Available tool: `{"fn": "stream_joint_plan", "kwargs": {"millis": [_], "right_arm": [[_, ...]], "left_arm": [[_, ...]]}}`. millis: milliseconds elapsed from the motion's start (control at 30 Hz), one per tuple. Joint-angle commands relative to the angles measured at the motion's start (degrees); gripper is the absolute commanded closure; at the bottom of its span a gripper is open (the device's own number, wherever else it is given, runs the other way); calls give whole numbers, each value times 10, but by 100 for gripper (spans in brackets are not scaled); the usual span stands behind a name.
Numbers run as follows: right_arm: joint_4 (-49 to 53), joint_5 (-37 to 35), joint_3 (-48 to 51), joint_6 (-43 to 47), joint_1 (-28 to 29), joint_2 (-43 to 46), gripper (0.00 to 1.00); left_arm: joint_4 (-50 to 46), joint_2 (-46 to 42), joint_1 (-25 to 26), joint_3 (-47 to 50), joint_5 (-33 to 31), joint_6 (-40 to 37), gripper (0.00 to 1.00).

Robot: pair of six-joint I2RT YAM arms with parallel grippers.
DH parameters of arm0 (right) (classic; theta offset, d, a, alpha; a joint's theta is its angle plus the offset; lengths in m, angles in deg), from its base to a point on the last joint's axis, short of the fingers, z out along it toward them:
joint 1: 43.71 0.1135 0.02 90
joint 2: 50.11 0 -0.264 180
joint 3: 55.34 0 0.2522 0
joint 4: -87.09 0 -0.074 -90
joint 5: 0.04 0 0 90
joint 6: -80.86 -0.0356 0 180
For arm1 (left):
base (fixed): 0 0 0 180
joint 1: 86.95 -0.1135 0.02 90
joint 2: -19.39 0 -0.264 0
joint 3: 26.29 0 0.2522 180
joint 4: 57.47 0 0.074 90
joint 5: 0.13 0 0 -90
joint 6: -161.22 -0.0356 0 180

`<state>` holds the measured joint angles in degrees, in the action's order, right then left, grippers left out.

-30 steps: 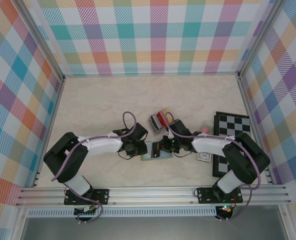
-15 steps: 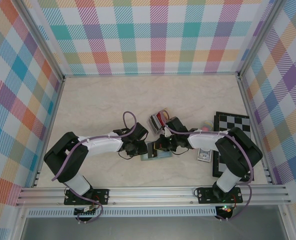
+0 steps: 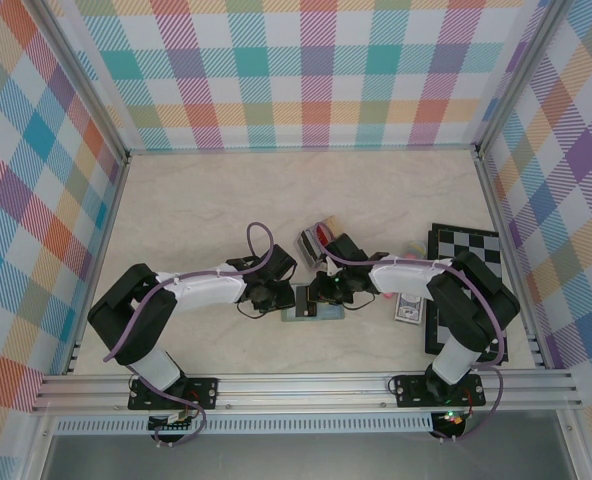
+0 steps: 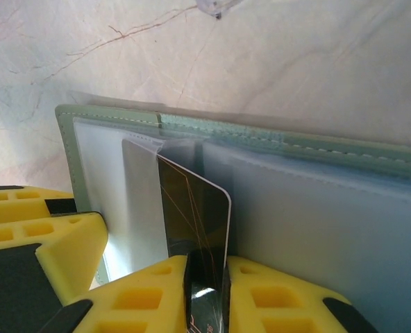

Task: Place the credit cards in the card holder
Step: Insert the credit card into the card slot.

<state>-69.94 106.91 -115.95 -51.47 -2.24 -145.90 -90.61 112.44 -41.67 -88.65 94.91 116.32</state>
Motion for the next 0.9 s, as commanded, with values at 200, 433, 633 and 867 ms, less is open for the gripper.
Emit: {"fn": "stream_joint_plan", "kwargs": {"millis": [200, 433, 633, 867], "right_arm": [[-2, 36, -24, 12, 15, -17, 92], [-33, 66, -31, 0, 20, -35, 90], [25, 13, -36, 12, 19, -18, 84], [35, 1, -40, 5, 20, -20, 79]], "left_arm": [[18, 5, -5, 0, 8, -19, 74], [20, 1, -5, -4, 10, -23, 71], [19, -2, -5, 2, 8, -22, 70], [18, 2, -5, 2, 9, -22, 70]]}}
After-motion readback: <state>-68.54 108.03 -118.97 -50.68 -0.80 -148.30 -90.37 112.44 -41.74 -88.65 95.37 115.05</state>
